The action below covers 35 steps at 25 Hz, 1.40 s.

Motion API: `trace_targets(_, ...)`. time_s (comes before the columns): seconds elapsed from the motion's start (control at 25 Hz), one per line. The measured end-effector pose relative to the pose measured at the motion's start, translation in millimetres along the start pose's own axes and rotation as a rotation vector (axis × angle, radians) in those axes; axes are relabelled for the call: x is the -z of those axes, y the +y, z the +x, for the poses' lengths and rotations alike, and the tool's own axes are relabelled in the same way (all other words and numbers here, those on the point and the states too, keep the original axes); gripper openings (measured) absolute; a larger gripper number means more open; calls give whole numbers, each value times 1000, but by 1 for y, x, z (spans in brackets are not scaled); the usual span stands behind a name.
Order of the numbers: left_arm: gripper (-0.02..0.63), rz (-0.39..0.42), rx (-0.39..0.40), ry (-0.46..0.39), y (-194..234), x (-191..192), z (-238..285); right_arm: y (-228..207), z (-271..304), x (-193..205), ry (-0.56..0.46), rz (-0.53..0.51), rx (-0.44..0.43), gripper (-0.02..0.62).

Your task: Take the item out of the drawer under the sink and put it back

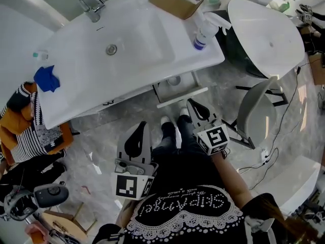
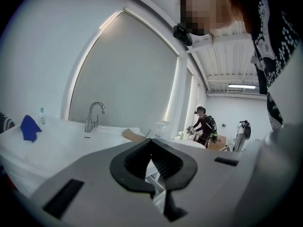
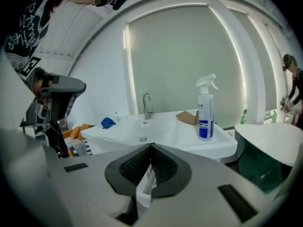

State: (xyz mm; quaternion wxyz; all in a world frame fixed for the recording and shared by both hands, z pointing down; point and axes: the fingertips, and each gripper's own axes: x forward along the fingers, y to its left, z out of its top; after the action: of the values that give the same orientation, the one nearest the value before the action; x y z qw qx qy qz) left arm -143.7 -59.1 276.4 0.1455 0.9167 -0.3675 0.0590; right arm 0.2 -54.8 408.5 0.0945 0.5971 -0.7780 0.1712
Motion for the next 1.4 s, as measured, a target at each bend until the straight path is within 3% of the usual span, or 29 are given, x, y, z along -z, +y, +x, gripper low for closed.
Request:
trace_targets(0.72,3,39,-61,-80,10,-23,-18,7,-37,-62,-133,-14,22,18)
trace_targets(1.16,3,-16,-122,-110,19,-27,-25,12,-56,-87,-191,-29,22,18)
trace_targets(1.4,3,7,-120,-105,20,-20,-29,11,-64,-96,-219,-37,25,18)
